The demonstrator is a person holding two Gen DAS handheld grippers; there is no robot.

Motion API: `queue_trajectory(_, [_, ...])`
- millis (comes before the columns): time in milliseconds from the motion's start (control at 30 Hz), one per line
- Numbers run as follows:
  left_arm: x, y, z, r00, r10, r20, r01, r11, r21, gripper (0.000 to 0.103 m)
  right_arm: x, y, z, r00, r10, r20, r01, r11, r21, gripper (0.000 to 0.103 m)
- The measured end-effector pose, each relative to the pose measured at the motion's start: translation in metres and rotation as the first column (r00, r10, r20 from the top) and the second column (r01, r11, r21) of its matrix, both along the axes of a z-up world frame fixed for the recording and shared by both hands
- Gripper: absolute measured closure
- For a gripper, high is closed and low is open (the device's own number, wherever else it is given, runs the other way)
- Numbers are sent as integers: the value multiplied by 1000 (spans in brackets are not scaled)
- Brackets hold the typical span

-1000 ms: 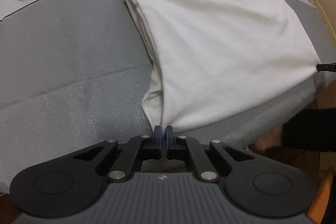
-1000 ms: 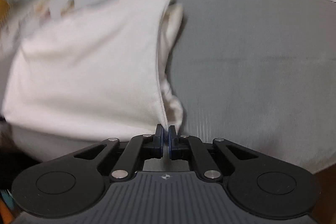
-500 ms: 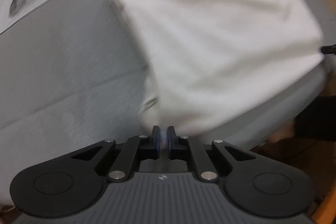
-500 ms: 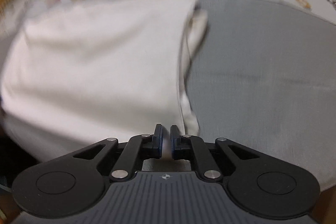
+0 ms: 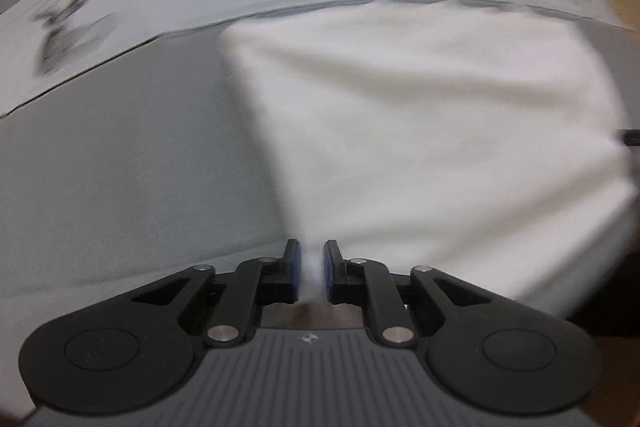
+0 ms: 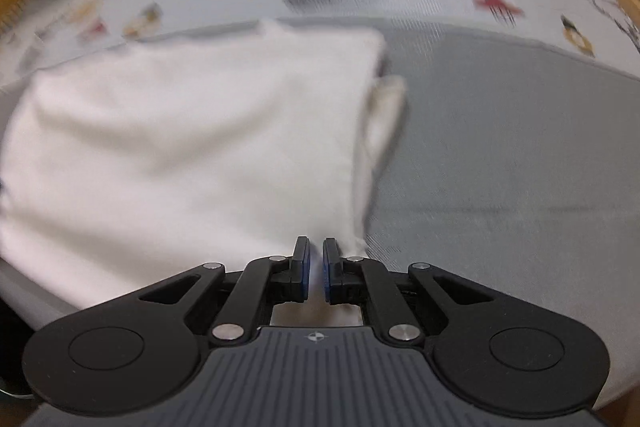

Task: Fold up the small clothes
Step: 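Open both grippers and move them to the folded shirt's end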

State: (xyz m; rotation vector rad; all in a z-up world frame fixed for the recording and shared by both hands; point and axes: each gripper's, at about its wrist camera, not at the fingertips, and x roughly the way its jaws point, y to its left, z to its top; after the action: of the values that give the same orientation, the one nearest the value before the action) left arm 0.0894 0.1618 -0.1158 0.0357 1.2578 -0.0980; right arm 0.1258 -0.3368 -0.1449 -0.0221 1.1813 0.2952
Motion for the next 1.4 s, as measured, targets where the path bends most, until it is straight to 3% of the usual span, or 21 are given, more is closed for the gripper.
queue_trajectory(100, [7,7,16,991,84,108,-81,996,-40,79,2,-1,19,997,-45,68,41,998,54,96])
queue_trajectory(200, [14,1,32,973,90,211,-69,992,-102,79,7,1,28,987,-48,151,29,992,126,96])
queue_trajectory(333, [35,-14,20,980,70,188,-38,985,-170,79,23,10,-2,998,-42,55,42,999,6,96])
queue_trajectory(433, [52,-18,-8,994,70,89,-67,997,-32,80,29,11,6,993,-88,85,84,995,45,96])
queue_trajectory(533, [58,-19,4,983,124,134,-125,992,-5,82,36,17,12,987,-87,137,72,992,108,95])
queue_trajectory(633, [62,-27,25,962,126,241,-105,990,-97,82,48,27,-5,993,-57,105,54,998,24,95])
queue_trajectory(700, [69,-34,24,969,111,219,-69,979,-194,82,55,28,-12,993,-84,89,83,996,4,96])
queue_trajectory(767, [76,-44,15,982,78,175,-39,976,-216,82,60,28,-10,988,-120,92,120,993,4,96])
queue_trajectory(933, [92,-69,-12,990,11,143,11,988,-154,80,65,30,-14,986,-135,98,138,990,-23,96])
queue_trajectory(1033, [100,-61,-21,988,61,145,-41,989,-141,84,65,28,-15,986,-132,102,135,990,-28,96])
queue_trajectory(1100, [97,-56,-10,977,102,186,-81,990,-118,87,65,25,-13,984,-145,102,147,989,-18,97])
queue_trajectory(1200, [93,-61,7,964,58,258,-9,983,-186,87,64,23,-11,982,-155,112,156,988,-1,96])
queue_trajectory(1267, [90,-66,4,973,12,232,38,977,-210,86,64,23,-13,983,-149,105,152,988,-22,97])
queue_trajectory(1333, [91,-72,-16,988,-15,153,26,998,-65,85,64,24,-11,983,-151,105,156,987,-36,98])
queue_trajectory(1367, [90,-69,-21,989,-3,150,9,999,-39,86,63,25,-8,981,-157,110,163,986,-40,98])
queue_trajectory(1400, [90,-65,-17,988,23,154,-13,998,-62,86,60,26,-4,979,-165,122,171,984,-43,98])
